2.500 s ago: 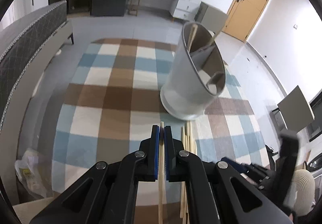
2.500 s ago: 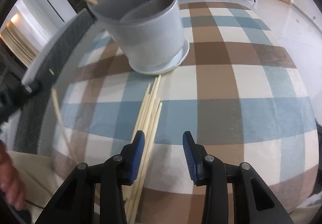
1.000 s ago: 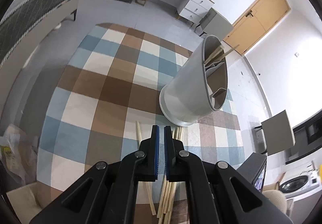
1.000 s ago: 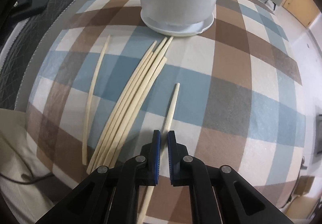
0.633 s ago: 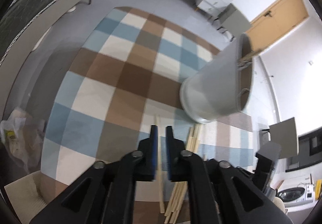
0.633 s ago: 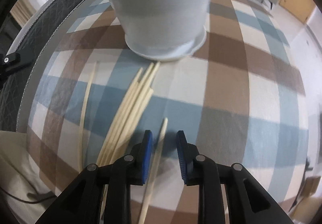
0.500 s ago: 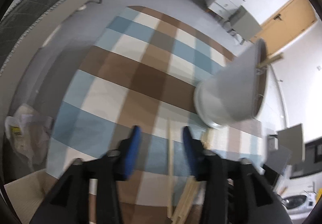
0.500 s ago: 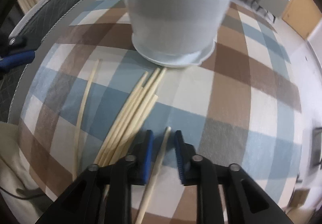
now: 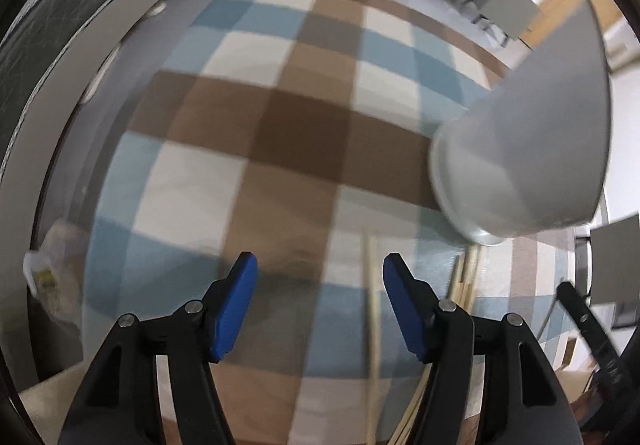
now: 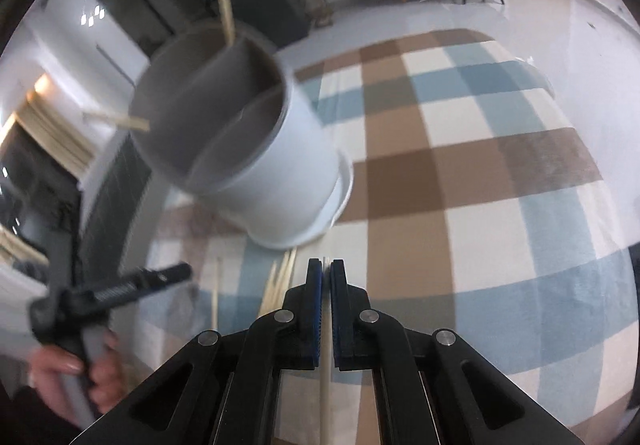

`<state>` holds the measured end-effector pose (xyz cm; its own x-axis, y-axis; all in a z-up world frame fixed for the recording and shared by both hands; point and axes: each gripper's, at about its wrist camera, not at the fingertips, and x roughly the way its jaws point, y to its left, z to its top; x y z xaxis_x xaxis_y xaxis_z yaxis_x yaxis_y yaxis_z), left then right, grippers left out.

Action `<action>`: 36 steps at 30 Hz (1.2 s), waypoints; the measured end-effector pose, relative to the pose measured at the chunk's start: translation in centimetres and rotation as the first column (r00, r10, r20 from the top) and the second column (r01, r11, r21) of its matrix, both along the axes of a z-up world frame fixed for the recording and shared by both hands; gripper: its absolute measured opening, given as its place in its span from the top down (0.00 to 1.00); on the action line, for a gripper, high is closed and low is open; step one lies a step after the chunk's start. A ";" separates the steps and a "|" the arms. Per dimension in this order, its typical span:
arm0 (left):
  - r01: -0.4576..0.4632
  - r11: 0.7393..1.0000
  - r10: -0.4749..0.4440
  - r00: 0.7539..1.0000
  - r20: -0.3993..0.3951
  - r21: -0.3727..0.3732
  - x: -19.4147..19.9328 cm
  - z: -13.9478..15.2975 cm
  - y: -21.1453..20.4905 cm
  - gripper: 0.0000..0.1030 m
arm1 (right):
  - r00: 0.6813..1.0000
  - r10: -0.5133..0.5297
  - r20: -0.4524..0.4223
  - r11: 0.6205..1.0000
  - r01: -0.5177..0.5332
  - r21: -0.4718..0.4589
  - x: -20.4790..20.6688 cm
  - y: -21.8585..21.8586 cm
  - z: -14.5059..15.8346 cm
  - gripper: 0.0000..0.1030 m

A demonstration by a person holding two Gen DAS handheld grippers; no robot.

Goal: Organize utensils
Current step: 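Lift the chopstick with the right gripper while the left gripper lifts its chopstick toward the holder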

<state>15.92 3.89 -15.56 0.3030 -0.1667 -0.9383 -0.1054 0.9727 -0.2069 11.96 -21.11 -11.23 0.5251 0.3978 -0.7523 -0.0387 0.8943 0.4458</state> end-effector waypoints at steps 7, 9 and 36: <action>0.120 0.976 -0.116 0.993 -0.032 0.183 0.2 -1.6 -3.7 0.42 | 0.997 -0.073 0.034 0.991 0.069 0.119 -0.9 -2.8 1.2 0.97; 0.122 0.972 -0.117 0.993 -0.033 0.203 0.4 -1.6 -3.9 0.42 | 0.995 -0.079 0.053 0.988 0.071 0.134 -1.1 -3.4 1.8 0.97; 0.045 0.998 -0.056 0.888 0.456 0.034 -9.1 11.6 -4.3 1.00 | 0.918 -0.006 0.397 1.000 0.018 -0.025 -8.6 1.2 9.7 0.97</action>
